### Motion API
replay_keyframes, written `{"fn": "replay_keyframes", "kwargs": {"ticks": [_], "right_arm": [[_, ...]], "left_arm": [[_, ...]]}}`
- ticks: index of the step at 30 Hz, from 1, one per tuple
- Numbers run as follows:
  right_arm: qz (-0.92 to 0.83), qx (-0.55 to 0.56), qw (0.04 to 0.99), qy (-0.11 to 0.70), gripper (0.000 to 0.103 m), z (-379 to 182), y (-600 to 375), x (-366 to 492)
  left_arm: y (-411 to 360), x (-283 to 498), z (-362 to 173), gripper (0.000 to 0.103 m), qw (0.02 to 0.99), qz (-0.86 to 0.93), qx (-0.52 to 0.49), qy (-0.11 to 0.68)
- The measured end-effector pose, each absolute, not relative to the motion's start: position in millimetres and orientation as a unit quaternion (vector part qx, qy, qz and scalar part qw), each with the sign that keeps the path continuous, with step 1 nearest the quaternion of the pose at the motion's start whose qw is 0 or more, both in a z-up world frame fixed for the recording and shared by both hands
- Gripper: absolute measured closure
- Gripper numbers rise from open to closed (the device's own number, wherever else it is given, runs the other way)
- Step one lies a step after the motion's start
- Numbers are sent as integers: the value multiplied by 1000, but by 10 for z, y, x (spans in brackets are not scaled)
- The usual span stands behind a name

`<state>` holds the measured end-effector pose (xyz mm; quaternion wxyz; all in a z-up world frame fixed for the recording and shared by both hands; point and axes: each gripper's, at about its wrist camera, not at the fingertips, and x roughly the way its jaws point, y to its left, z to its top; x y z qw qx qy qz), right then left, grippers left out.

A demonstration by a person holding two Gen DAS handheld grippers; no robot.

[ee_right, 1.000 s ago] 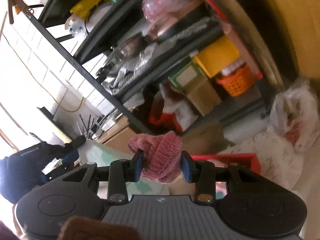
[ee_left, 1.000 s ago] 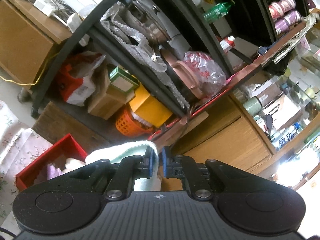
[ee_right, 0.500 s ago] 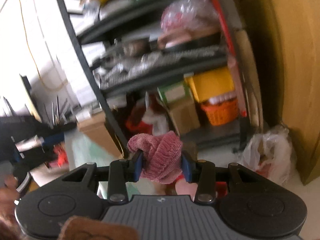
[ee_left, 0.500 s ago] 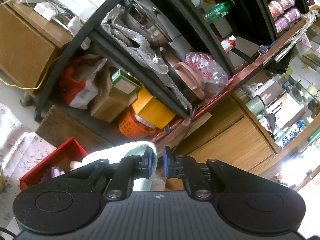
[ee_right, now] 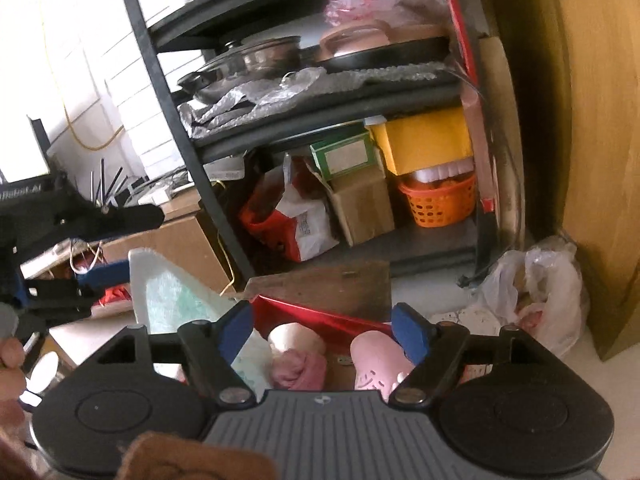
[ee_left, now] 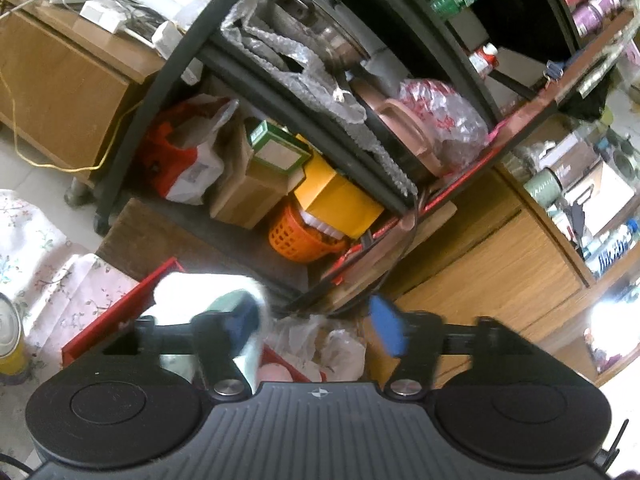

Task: Organize soft objects
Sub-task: 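Open the left tool over the red box while the right tool releases the maroon hat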

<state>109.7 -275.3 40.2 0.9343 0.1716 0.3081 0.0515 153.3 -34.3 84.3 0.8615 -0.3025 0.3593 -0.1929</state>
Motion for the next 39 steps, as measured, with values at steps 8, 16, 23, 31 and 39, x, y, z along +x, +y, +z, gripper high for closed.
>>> {"fn": "replay_keyframes", "kwargs": {"ticks": [8,16,23,31,39], "right_arm": [[63,189,934,297,54,519,-2788,929],[43,184,938,292,53,571,-2893,843],[14,245,922,299,53,499,-3342,819],[40,239,922,300,53,556,-3268,680],[84,192,924,321,53,518,-2857,454]], "left_arm": [[-496,1429,913,11,853,-224,-271,384],[-954,1648,665,8,810,-257,-196,489],[-976,1746,995,8,823,-214,-145,506],[-764,1242,1031,6,838,-208,-178,471],[-348,800,625,7,853,-153,-185,463]]}}
